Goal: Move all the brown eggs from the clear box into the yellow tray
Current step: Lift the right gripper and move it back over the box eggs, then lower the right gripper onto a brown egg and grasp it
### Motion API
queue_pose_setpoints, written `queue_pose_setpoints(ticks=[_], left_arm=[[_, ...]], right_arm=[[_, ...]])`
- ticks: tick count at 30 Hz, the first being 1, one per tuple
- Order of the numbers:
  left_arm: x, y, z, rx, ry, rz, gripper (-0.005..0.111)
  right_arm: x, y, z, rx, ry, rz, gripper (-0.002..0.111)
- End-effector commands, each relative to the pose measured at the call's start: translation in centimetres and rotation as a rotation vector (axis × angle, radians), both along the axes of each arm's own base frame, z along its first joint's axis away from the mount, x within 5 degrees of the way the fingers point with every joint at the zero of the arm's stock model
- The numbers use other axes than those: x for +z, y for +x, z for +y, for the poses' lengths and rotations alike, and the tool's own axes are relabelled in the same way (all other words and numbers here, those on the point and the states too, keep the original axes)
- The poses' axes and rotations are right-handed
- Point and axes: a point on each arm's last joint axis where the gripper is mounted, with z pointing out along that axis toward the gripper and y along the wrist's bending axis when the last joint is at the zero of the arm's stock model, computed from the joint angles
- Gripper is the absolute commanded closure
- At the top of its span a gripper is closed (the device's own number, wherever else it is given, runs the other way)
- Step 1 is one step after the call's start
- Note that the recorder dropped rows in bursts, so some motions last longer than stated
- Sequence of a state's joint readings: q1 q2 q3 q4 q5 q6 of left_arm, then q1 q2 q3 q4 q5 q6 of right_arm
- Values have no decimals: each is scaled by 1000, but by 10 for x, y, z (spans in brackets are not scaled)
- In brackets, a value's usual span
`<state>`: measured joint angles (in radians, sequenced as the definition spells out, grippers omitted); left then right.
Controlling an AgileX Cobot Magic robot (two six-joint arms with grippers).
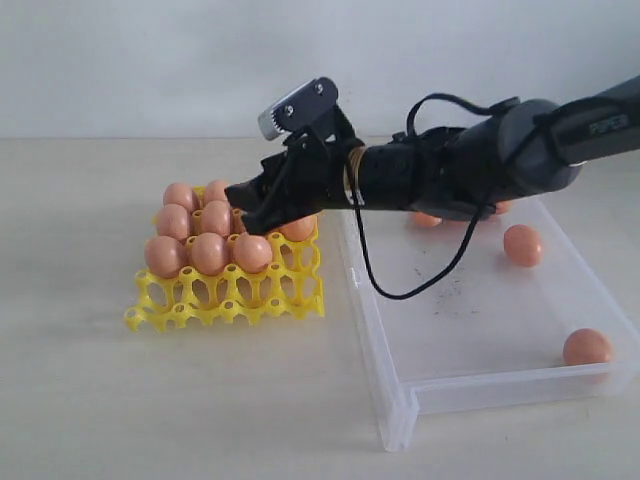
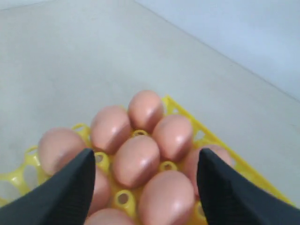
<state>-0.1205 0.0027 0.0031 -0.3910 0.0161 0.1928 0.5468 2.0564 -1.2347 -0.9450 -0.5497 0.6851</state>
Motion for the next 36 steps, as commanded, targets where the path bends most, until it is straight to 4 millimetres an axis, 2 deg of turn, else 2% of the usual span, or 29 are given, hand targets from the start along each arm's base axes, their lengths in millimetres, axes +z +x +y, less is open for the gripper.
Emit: queue_pose_setpoints(ticks=[1,3,4,8,10,11,12,13,14,15,17,19,21,23,24,26,30,36], left_arm=[[3,0,0,-1,-19,-18,103],[3,0,0,-1,-19,-18,103],[3,0,0,-1,-19,-18,103],[3,0,0,-1,-19,-18,103],[3,0,0,-1,-19,-18,103],[3,0,0,-1,-19,-18,103],[3,0,0,-1,-19,-18,103],[3,0,0,-1,-19,-18,103],[3,0,0,-1,-19,-18,103],[3,0,0,-1,-19,-18,103],[3,0,0,-1,-19,-18,103],[3,0,0,-1,-19,-18,103],[3,0,0,-1,-19,-18,103],[3,0,0,-1,-19,-18,103],[3,0,0,-1,-19,-18,103],[3,0,0,-1,-19,-18,103],[3,0,0,-1,-19,-18,103],[3,0,0,-1,-19,-18,103]], right_arm=[[35,5,-21,-186,-111,-14,72],[50,5,-35,-291,-190,-17,100],[57,4,-43,-353,-236,-15,107],[88,1,-82,-619,-480,-22,109],[94,-3,-101,-742,-621,19,109],[94,-8,-117,-783,-783,87,109],[93,-9,-122,-768,-851,121,109],[88,-10,-130,-742,-890,244,109],[86,-8,-135,-737,-874,293,109],[78,-3,-142,-713,-799,407,109],[64,9,-152,-710,-728,530,109],[51,19,-157,-727,-752,587,107],[35,27,-155,-698,-811,616,91],[17,34,-153,-690,-838,637,62],[10,38,-154,-715,-847,641,53],[-4,44,-156,-766,-881,666,54],[-20,50,-156,-763,-930,682,55],[-37,53,-157,-770,-953,691,55]])
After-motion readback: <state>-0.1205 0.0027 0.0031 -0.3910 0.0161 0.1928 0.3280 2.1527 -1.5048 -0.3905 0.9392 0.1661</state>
